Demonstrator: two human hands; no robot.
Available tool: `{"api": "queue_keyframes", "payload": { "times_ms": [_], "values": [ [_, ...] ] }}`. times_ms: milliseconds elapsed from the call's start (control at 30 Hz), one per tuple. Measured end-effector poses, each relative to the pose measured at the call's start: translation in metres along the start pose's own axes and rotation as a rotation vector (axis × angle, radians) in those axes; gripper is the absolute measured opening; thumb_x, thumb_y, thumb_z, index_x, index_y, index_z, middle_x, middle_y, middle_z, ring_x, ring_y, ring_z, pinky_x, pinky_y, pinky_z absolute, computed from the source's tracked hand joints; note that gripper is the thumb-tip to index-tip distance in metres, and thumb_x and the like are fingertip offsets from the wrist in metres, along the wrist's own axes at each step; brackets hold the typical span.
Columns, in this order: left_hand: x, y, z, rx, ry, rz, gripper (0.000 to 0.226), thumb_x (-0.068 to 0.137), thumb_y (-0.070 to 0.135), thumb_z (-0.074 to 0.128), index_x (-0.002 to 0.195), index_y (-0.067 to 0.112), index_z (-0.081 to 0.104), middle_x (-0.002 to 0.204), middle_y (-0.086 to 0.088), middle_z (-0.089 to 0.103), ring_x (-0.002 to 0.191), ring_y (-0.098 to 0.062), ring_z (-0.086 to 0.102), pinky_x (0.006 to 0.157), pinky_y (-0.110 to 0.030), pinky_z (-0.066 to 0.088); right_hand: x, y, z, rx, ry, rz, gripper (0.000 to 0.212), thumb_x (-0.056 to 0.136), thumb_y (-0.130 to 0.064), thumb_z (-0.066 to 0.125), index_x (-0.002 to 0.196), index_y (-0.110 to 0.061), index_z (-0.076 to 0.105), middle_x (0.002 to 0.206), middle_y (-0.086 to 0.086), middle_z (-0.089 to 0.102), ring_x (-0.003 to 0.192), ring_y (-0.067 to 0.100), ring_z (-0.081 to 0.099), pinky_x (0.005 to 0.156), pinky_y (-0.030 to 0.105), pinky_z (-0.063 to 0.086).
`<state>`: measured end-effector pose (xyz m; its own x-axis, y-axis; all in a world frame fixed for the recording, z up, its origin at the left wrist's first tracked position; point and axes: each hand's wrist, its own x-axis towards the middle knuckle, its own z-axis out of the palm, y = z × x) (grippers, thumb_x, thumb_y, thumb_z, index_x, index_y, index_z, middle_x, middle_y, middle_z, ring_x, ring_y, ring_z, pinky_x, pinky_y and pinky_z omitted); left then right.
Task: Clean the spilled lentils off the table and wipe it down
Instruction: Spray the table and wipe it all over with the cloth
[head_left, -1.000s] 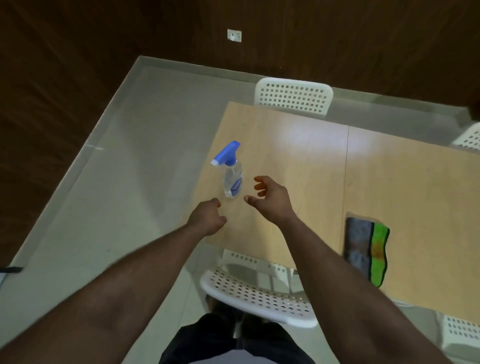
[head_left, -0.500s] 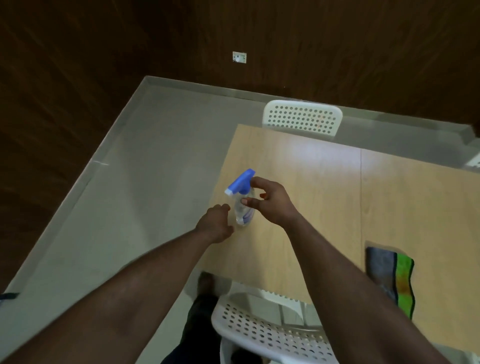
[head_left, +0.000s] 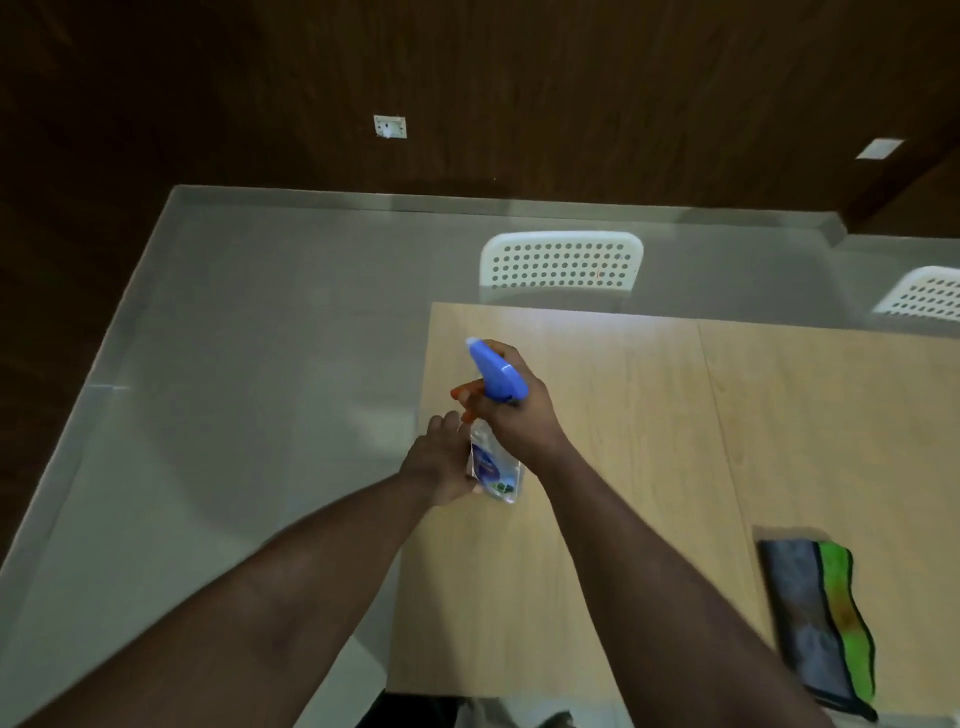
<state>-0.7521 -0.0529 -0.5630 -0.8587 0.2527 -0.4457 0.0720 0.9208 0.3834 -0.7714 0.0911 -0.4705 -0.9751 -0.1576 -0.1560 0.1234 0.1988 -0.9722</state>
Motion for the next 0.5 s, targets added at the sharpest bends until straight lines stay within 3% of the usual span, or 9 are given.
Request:
{"api": "queue_keyframes", "payload": {
  "times_ms": [67, 133, 167, 300, 500],
  "values": [
    [0.015, 0.001, -0.009, 0.010, -0.018, 0.046, 0.100, 0.066, 0.046, 0.093, 0.149, 0.027, 0.042, 0.144, -0.001, 0.040, 0.127, -0.026, 0.042, 0.098, -0.046, 0.052, 0.014, -0.003, -0.001, 0.016, 0.009, 0.022, 0.041, 0.094, -0.015, 0.077, 0.128, -0.034, 0.062, 0.105, 0.005, 0.075, 0.089, 0.026, 0.076, 0.082, 0.035, 0.063],
    [0.034, 0.000, -0.017, 0.076, -0.012, 0.051, 0.111, 0.061, 0.046, 0.095, 0.152, 0.025, 0.036, 0.146, -0.002, 0.038, 0.131, -0.027, 0.040, 0.099, -0.046, 0.052, 0.031, -0.007, -0.001, -0.035, 0.053, 0.079, 0.016, 0.096, -0.019, 0.077, 0.109, -0.018, 0.068, 0.091, 0.011, 0.074, 0.074, 0.023, 0.073, 0.071, 0.026, 0.060],
    [0.044, -0.001, -0.021, 0.116, 0.001, 0.037, 0.114, 0.062, 0.046, 0.095, 0.154, 0.022, 0.032, 0.151, -0.004, 0.035, 0.136, -0.030, 0.038, 0.102, -0.046, 0.050, 0.042, -0.008, 0.000, -0.065, 0.090, 0.117, 0.014, 0.096, -0.019, 0.076, 0.100, -0.010, 0.068, 0.084, 0.013, 0.073, 0.066, 0.021, 0.070, 0.066, 0.024, 0.059],
    [0.076, -0.006, -0.030, 0.162, 0.009, -0.032, 0.130, 0.070, 0.046, 0.094, 0.164, 0.012, 0.013, 0.171, -0.014, 0.008, 0.159, -0.037, 0.008, 0.125, -0.050, 0.029, 0.083, 0.004, -0.001, -0.206, 0.160, 0.332, 0.011, 0.089, -0.009, 0.071, 0.089, 0.002, 0.069, 0.080, 0.019, 0.073, 0.055, 0.025, 0.068, 0.053, 0.028, 0.055],
    [0.094, -0.020, -0.027, 0.164, -0.027, -0.044, 0.151, 0.068, 0.052, 0.095, 0.166, 0.010, -0.012, 0.173, -0.012, -0.023, 0.161, -0.034, -0.018, 0.131, -0.051, 0.006, 0.140, 0.021, 0.012, -0.286, 0.082, 0.547, 0.016, 0.079, -0.009, 0.062, 0.086, 0.003, 0.071, 0.084, 0.019, 0.075, 0.065, 0.032, 0.074, 0.071, 0.042, 0.062]
  ]
}}
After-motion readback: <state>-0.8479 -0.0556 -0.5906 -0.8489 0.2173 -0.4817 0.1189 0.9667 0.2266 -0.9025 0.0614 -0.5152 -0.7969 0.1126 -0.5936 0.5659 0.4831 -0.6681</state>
